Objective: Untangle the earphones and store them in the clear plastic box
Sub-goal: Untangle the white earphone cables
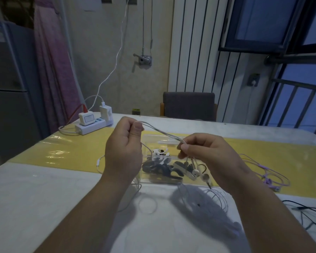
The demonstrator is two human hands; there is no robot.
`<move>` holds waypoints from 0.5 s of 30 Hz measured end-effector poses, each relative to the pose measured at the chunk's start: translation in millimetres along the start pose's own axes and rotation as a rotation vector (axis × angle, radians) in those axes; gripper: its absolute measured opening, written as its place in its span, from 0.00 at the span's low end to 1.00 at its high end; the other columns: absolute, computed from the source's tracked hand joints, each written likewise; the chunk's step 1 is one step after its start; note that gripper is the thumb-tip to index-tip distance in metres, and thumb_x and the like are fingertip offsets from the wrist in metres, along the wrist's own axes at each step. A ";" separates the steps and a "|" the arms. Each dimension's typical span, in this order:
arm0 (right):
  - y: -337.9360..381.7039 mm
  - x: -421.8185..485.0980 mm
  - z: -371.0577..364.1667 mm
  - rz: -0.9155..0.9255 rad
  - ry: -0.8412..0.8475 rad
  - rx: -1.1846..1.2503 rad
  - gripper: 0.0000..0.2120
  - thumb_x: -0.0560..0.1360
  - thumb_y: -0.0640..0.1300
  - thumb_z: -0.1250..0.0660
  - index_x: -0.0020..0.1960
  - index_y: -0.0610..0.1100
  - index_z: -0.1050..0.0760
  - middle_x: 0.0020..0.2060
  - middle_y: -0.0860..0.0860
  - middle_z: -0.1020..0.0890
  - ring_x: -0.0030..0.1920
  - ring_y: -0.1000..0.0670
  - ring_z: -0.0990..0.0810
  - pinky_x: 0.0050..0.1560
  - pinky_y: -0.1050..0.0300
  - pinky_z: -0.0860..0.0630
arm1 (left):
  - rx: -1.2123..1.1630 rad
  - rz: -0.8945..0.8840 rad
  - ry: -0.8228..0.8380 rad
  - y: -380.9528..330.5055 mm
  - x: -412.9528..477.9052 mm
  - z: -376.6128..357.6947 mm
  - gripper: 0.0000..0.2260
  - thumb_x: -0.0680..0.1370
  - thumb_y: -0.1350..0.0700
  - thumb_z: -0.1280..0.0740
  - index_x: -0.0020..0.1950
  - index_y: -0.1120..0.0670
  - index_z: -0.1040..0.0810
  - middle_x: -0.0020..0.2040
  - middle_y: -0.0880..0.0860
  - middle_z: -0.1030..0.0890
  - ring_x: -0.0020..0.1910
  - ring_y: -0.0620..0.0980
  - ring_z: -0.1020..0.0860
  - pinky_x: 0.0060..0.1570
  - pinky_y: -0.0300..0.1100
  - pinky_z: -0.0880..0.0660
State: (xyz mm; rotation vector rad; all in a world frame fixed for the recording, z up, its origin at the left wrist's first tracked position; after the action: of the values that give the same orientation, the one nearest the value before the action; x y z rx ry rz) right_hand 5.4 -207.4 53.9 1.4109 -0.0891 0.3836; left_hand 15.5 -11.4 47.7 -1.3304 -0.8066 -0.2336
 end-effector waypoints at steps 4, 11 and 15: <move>3.1 -0.5 1.1 -0.007 -0.018 0.016 0.06 0.77 0.36 0.35 0.44 0.37 0.20 0.37 0.45 0.15 0.41 0.48 0.16 0.45 0.57 0.22 | 0.046 -0.033 -0.016 -1.7 -0.9 1.1 0.11 0.81 0.50 0.40 0.41 0.50 0.28 0.27 0.48 0.31 0.29 0.53 0.32 0.31 0.55 0.30; 0.9 -3.2 -9.1 -0.113 0.047 0.238 0.06 0.77 0.35 0.37 0.48 0.32 0.24 0.33 0.41 0.20 0.30 0.46 0.21 0.29 0.53 0.22 | -0.046 0.023 -0.067 -0.5 0.7 2.9 0.12 0.82 0.55 0.42 0.40 0.48 0.27 0.31 0.48 0.22 0.34 0.51 0.21 0.36 0.45 0.25; -0.1 -6.3 -17.5 -0.148 0.193 0.303 0.02 0.71 0.32 0.32 0.41 0.36 0.21 0.30 0.41 0.21 0.30 0.45 0.22 0.30 0.57 0.23 | -0.086 0.050 -0.104 4.7 2.0 5.7 0.09 0.81 0.49 0.41 0.41 0.46 0.26 0.25 0.49 0.32 0.27 0.54 0.33 0.28 0.50 0.34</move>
State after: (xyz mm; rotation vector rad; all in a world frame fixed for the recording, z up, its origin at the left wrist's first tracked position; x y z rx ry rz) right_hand -3.4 -191.6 49.1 1.6585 0.2393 0.4202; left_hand 17.4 -4.3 45.4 -1.4515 -0.8576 -0.1626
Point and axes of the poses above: each hand's wrist, its own x-axis towards the middle knuckle, its own z-axis out of the back of the hand, y = z × x, the point moved 5 cm from there along x, towards the middle knuckle
